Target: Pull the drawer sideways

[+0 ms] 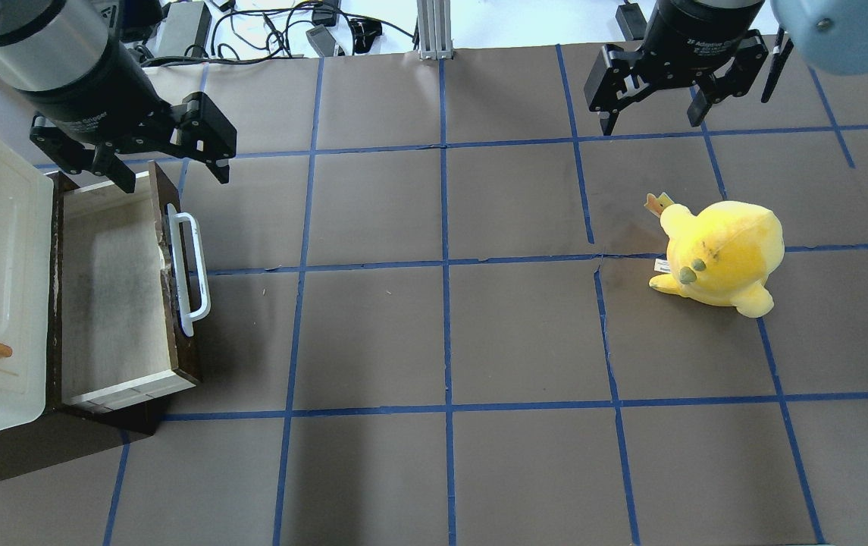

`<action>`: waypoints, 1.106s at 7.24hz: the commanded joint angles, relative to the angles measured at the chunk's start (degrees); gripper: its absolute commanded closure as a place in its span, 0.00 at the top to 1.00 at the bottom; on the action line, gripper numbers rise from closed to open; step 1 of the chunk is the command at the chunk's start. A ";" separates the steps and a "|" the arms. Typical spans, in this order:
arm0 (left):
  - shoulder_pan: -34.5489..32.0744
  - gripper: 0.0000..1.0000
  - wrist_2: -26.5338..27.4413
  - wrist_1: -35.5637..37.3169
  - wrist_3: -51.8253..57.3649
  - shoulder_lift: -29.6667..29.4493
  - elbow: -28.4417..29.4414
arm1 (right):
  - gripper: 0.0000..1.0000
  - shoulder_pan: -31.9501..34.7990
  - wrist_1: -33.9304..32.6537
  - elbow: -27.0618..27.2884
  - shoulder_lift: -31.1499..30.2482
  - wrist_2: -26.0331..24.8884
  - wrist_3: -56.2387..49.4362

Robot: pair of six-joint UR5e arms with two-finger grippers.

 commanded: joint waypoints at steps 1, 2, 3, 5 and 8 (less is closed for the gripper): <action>0.14 0.99 -0.30 3.81 -0.58 0.01 -1.38 | 1.00 0.00 0.00 0.00 0.00 0.00 0.01; 0.05 0.99 -0.13 4.87 -0.06 0.01 -1.74 | 1.00 0.00 0.00 0.00 0.00 0.00 0.01; 0.05 1.00 0.40 4.88 0.03 0.01 -1.48 | 1.00 0.00 0.00 0.00 0.00 0.00 0.01; 0.05 1.00 4.76 4.53 1.51 0.02 -0.96 | 1.00 0.00 0.00 0.00 0.00 0.00 0.01; 0.22 1.00 0.53 4.27 1.00 0.01 -0.96 | 1.00 0.00 0.00 0.00 0.00 0.00 0.01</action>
